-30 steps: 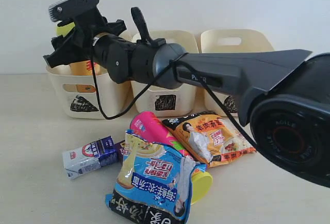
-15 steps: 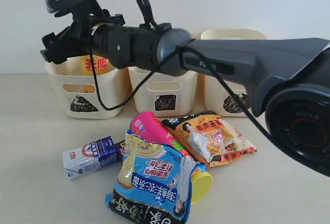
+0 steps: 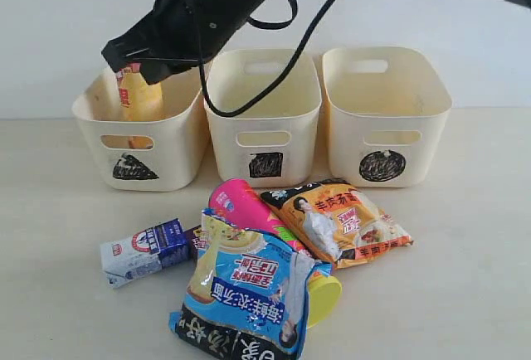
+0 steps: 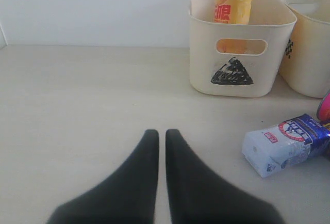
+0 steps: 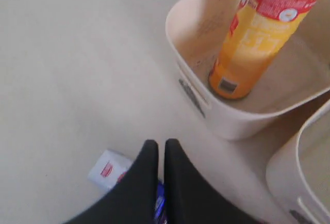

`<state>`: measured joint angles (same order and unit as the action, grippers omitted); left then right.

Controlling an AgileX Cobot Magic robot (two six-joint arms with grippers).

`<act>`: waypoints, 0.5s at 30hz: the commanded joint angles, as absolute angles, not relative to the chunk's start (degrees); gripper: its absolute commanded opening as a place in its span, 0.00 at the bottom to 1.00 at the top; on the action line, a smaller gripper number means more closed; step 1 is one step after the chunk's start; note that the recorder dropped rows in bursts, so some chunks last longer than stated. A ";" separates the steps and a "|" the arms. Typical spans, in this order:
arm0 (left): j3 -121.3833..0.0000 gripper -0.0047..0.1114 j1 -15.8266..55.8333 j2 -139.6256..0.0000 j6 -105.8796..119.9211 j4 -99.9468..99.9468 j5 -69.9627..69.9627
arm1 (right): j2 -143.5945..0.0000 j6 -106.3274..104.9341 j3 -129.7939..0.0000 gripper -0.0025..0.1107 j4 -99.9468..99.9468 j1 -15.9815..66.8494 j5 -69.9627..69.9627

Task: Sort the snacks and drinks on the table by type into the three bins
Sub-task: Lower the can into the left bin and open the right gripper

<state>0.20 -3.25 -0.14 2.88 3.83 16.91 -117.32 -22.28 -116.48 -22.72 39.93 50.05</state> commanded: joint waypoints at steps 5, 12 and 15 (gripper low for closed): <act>0.00 0.07 -3.45 0.00 2.63 3.98 16.35 | -110.51 -21.74 -109.71 0.02 -24.36 38.38 60.25; 0.00 0.07 -3.45 0.00 2.63 3.98 16.35 | -93.30 -23.40 -82.69 0.02 -28.59 38.38 45.87; 0.00 0.07 -3.45 0.00 2.63 3.98 16.35 | -87.07 -23.40 -74.87 0.02 -29.53 38.38 42.37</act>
<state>0.20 -3.25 -0.14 2.88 3.83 16.91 -92.83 -22.80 -80.99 -28.16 38.79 46.25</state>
